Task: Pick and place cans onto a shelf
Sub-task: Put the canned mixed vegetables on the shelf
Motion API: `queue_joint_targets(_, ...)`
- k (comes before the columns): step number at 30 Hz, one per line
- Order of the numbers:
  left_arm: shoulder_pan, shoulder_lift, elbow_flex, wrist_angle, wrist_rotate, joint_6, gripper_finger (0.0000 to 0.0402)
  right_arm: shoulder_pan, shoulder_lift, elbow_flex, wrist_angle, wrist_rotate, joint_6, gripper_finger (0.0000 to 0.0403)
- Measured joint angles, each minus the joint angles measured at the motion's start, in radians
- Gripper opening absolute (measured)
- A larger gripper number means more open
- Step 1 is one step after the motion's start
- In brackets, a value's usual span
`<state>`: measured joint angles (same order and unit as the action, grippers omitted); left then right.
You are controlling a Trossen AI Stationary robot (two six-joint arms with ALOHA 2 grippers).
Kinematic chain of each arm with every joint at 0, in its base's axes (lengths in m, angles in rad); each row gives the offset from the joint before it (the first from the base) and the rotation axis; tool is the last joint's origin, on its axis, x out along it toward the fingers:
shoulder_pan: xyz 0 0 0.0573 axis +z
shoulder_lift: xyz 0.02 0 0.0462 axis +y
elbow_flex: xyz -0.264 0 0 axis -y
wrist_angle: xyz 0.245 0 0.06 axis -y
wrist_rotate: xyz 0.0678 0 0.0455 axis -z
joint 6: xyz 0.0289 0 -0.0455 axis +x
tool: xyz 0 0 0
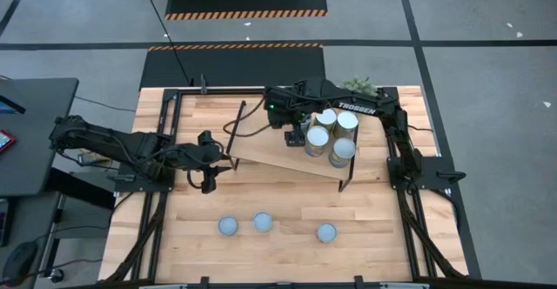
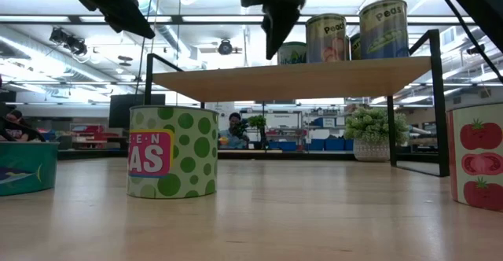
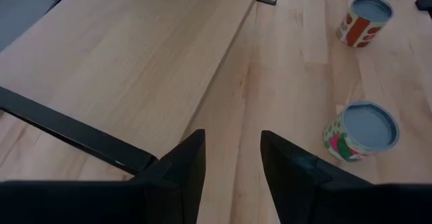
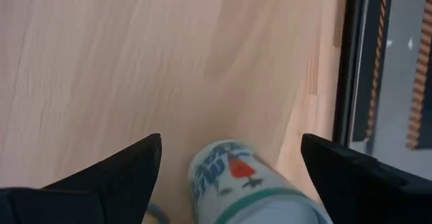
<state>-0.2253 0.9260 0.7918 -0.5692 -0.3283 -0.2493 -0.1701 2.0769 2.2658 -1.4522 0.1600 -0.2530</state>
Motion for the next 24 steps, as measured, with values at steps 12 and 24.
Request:
queue_joint_targets(12,0.0,0.0,0.0,-0.001,0.0,0.0,0.0148,0.03,0.0,0.0,-0.065,0.038,-0.113,0.0363)
queue_joint_targets(24,0.0,0.0,0.0,-0.004,0.0,0.001,0.0148,0.067,0.0,0.0,-0.118,0.095,-0.061,0.0363)
